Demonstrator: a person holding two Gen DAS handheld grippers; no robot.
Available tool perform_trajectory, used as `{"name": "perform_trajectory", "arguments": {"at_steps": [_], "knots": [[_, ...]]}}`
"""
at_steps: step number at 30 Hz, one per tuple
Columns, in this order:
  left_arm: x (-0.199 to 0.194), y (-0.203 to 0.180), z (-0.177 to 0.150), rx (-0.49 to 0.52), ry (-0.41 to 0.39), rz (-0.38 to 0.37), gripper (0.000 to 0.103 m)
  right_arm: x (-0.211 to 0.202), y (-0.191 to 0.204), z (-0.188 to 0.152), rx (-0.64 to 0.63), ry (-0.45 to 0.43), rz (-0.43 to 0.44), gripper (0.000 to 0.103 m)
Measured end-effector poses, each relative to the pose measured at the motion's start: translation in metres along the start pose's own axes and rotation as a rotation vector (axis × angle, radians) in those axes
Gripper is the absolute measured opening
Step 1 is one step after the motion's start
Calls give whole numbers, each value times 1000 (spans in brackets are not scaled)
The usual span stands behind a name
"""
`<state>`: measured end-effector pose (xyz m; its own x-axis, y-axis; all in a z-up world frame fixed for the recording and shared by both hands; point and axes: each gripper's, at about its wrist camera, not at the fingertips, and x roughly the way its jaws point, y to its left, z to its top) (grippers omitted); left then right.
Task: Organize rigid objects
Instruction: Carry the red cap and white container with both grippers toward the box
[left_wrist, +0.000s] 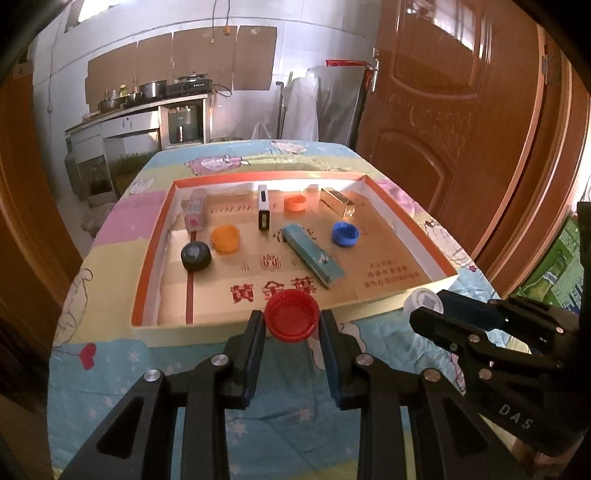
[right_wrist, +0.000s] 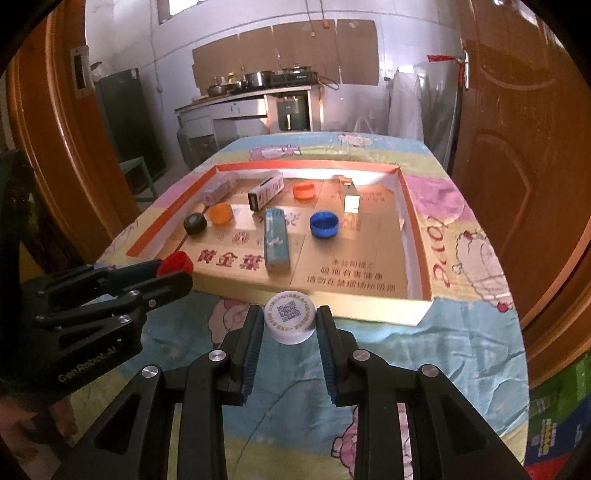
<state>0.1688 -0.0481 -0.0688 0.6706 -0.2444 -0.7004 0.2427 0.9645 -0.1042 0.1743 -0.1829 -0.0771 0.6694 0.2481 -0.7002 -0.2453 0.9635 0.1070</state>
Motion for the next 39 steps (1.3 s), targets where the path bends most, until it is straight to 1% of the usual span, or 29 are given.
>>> {"name": "perform_trajectory", "arguments": {"at_steps": [9,17,27,39], "knots": [[-3,1,20,2,-26,8,30,-7,-11,20,-13,-34,-27,30],[7,6,37,-10,-26,16,30,-1,-27,37,-19,-28,-48,30],[28,14,51,-26,1,21,30,20,-41,54,-24,2,-61,30],[56,22,53,-43,57,22,30,51,-45,58,-38,54,-63,30]]}}
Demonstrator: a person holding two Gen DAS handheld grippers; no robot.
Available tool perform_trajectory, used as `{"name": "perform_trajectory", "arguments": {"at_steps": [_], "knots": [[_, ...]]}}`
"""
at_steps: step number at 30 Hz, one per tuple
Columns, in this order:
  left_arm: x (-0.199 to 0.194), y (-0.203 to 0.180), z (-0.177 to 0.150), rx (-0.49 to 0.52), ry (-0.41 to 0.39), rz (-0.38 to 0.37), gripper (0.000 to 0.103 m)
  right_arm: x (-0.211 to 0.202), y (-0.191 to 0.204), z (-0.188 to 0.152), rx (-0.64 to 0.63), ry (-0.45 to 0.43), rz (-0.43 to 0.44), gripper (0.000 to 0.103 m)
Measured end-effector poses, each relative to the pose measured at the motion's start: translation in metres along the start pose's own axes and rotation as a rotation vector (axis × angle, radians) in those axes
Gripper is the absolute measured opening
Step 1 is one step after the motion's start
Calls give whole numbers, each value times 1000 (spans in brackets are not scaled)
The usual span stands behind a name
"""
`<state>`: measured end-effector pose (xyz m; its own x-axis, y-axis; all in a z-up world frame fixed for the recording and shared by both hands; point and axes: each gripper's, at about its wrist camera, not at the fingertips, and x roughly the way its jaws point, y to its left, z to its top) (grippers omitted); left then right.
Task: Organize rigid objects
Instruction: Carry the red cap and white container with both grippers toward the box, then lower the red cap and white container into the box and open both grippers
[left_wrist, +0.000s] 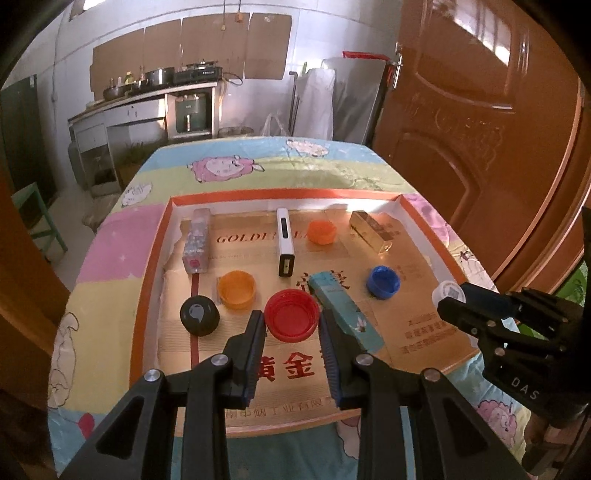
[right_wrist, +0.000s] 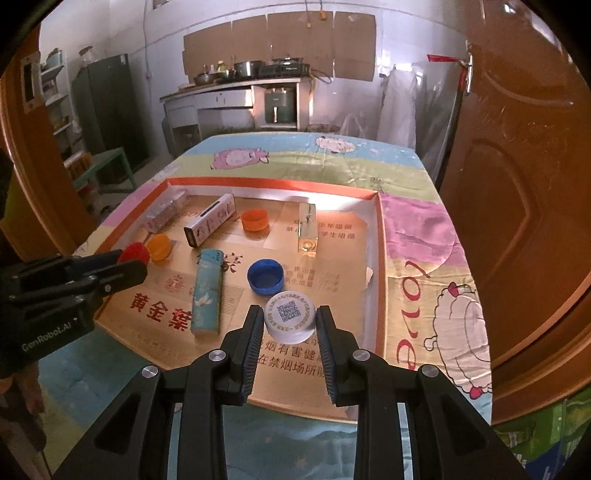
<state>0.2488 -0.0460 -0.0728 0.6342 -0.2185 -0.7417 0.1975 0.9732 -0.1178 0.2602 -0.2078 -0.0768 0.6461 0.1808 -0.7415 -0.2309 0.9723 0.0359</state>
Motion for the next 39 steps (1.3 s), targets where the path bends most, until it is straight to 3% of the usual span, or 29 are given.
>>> {"name": "perform_trajectory", "arguments": {"at_steps": [23,39], "knots": [[34,2,-8,17,82,28,30,29,0,1,-10,52,5,30],[34,0,-10,32,72,39,30,40,-2,-2,-4,74,9,30]]}}
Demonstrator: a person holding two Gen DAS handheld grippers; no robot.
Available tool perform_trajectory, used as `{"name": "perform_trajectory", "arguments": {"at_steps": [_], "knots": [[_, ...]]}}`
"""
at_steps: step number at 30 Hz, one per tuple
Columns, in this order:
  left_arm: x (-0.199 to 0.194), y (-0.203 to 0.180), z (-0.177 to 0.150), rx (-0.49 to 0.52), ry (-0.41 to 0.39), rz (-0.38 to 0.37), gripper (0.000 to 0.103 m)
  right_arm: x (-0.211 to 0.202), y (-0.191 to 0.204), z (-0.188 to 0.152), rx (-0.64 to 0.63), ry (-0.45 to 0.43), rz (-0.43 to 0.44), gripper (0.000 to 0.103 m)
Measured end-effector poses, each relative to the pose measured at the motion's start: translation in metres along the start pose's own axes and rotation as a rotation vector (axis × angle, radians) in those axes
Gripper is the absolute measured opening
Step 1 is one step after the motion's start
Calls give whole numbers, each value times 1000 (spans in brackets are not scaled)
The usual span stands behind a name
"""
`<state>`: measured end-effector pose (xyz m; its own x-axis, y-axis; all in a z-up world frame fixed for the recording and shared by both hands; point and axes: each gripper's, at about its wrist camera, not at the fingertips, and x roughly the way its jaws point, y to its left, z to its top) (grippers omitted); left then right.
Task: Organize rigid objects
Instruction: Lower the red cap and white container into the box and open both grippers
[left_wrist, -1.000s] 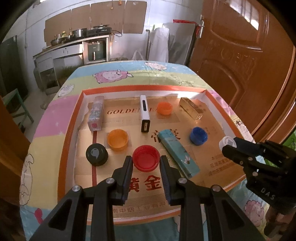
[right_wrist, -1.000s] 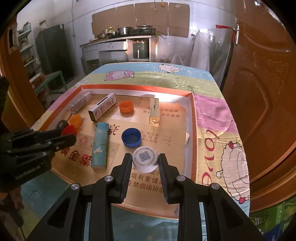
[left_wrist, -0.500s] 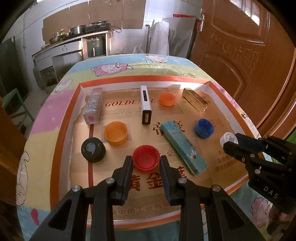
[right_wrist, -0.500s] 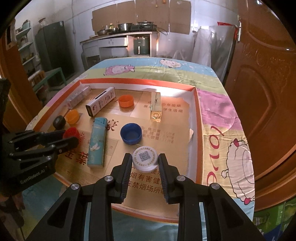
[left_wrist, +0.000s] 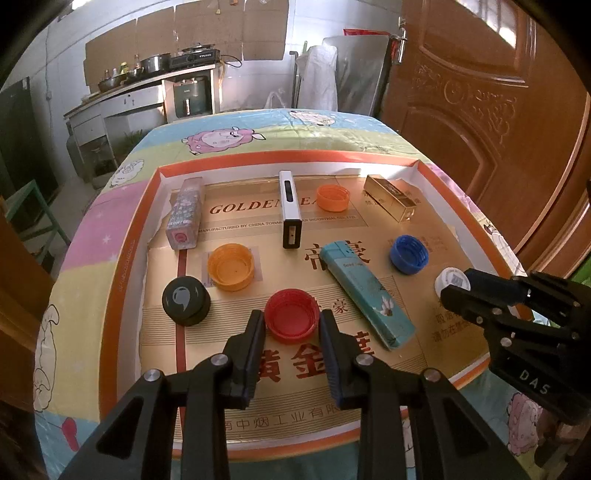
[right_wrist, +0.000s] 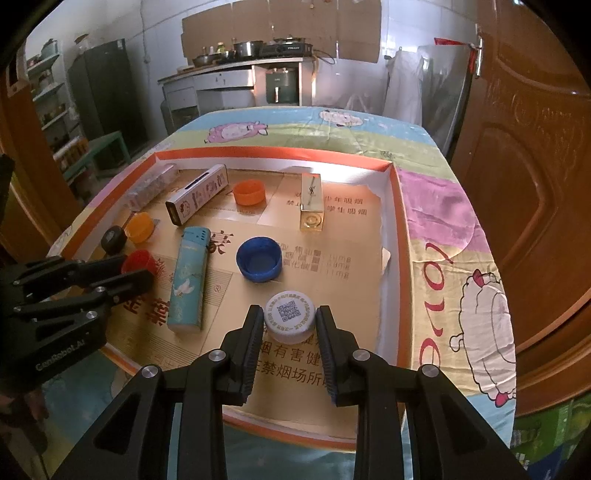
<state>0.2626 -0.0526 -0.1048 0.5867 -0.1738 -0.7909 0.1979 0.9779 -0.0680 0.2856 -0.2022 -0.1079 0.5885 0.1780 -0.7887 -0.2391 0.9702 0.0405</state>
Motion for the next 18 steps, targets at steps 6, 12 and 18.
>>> {"name": "perform_trajectory", "arguments": {"at_steps": [6,12,18], "knots": [[0,0,1,-1,2,-3,33,2,-1,-1,3,4,0,31],[1,2,1,-9,-5,5,49,4,1,-2,-6,6,-16,31],[1,4,1,-16,-9,6,52,6,1,-2,1,6,-19,31]]}}
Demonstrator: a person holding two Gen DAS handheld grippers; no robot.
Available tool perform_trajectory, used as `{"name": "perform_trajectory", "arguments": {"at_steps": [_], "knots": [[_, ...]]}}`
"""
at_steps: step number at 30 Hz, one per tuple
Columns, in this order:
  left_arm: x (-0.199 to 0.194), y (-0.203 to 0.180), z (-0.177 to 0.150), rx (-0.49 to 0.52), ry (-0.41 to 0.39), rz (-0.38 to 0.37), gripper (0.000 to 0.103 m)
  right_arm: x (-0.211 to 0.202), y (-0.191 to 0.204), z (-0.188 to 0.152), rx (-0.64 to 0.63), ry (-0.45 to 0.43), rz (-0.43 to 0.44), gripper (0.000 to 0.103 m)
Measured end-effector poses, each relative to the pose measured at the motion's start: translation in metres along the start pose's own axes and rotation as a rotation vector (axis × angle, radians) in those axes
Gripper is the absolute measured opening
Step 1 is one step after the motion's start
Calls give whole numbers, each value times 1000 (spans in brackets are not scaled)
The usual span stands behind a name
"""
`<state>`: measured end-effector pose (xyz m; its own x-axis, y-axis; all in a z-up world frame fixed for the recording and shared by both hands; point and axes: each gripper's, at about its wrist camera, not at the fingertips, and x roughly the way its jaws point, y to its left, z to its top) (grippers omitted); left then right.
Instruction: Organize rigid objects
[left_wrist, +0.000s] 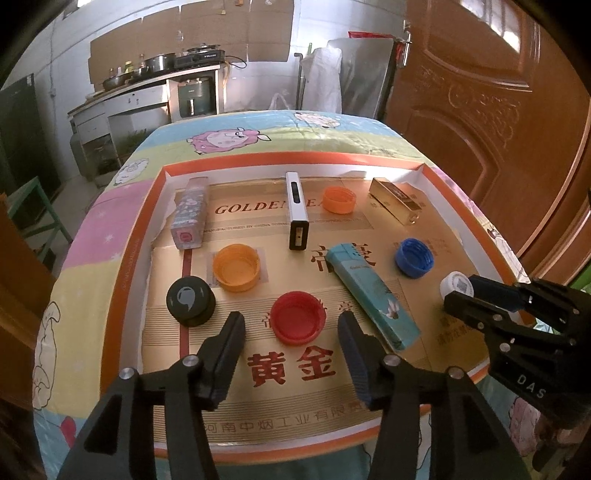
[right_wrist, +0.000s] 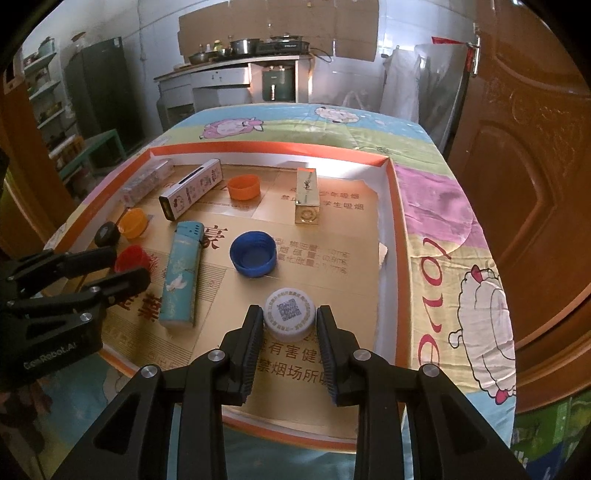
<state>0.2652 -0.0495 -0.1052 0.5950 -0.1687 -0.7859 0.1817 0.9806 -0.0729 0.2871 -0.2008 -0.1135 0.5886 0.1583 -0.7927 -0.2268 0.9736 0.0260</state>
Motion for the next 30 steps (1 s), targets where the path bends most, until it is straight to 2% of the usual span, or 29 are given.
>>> {"name": "perform_trajectory", "arguments": {"at_steps": [6,11,13,15,21,24,30], "knots": [[-2,2,-1,-12,-9,-5,52,-6,-3,0,19,-17,9,32],[-17,2,-4,-29,-47,-10,52,-20,-3,-2,38,-49,5,33],[-27,2,-7,-44,-67,-10,52,-28,-1,-4,44,-65,3,34],[-36,1,-10,-56,-80,-3,52,-37,3,-7,50,-84,-1,40],[-64,-3,-25,-76,-108,32,52,-65,17,-21,65,-122,-1,48],[-78,-5,-33,-93,-101,82,52,-81,25,-28,73,-145,-7,53],[-115,-5,-50,-128,-142,134,52,-116,36,-43,94,-196,-49,56]]}}
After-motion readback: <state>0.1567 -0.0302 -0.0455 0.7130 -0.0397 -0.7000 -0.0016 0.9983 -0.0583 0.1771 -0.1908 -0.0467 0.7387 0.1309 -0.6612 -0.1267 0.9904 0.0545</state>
